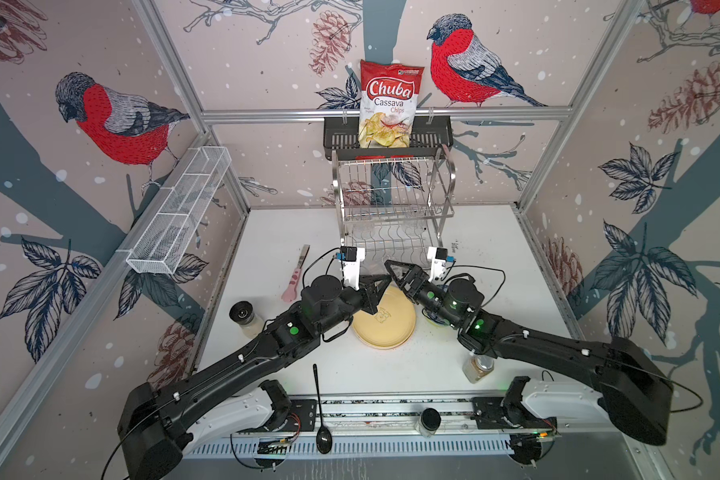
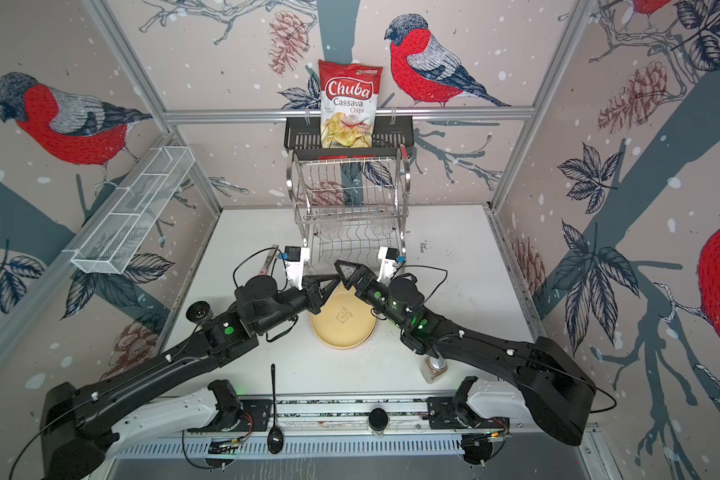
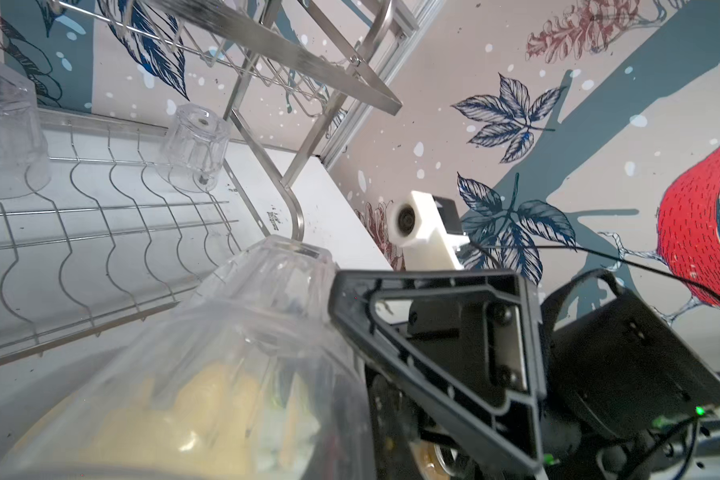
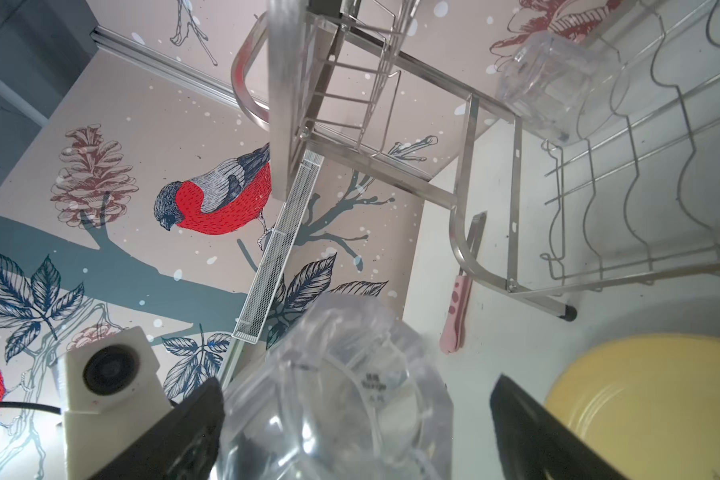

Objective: Unload the mixed dishes from the dish rack

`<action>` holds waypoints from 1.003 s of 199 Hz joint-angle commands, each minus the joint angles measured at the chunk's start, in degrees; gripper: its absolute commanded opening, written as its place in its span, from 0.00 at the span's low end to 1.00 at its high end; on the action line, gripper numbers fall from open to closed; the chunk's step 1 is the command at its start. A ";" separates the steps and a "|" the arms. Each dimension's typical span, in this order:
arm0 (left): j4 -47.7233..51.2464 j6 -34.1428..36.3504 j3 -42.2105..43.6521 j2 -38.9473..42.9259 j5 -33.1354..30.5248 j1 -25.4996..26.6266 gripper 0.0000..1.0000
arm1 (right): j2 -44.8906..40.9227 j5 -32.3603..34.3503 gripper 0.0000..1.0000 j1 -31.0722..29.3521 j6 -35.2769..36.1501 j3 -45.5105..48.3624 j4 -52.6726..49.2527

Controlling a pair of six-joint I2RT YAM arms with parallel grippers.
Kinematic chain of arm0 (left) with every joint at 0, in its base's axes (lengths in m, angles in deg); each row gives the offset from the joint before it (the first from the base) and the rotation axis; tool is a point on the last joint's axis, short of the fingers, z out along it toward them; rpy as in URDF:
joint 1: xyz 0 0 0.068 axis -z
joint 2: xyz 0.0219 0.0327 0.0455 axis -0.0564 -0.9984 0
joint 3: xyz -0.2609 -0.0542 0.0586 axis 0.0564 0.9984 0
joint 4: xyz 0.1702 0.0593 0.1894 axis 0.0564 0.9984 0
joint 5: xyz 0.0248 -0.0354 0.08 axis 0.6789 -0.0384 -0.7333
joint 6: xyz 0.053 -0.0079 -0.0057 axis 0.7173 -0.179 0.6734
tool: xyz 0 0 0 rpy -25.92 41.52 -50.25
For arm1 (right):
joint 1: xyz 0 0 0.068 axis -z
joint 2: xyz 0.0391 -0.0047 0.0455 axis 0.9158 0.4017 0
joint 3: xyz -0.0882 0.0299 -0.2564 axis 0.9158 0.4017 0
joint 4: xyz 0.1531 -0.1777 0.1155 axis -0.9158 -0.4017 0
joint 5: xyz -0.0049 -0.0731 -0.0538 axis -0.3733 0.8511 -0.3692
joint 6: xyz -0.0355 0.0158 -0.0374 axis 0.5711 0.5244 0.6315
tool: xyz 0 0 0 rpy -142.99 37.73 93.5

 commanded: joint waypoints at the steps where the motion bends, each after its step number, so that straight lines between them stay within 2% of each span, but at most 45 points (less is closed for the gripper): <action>1: 11.99 2.57 -2.65 2.11 -2.23 -0.10 0.00 | -1.87 2.13 1.00 0.30 5.86 -0.57 -5.06; 53: 41.72 4.79 -12.76 3.50 -0.77 -0.10 0.00 | -6.92 7.71 0.99 2.54 10.46 -0.28 -15.47; 83: 59.46 2.86 -16.17 1.44 -1.27 -0.10 0.00 | -8.01 7.99 0.99 4.20 11.01 -0.04 -18.45; 101: 66.41 0.93 -15.75 1.58 -1.03 -0.10 0.00 | -8.06 8.08 0.99 4.83 11.18 0.13 -18.86; 125: 70.18 -0.74 -13.65 2.11 1.54 -0.10 0.00 | -7.09 7.09 0.99 5.83 11.16 -0.25 -18.76; 146: 70.47 -1.52 -8.53 1.79 3.45 -0.01 0.00 | -5.57 5.55 1.00 6.64 10.88 -0.89 -18.47; 200: 59.98 -1.24 1.19 -1.82 6.53 0.43 0.00 | -3.47 4.57 0.99 7.22 10.02 -0.69 -18.44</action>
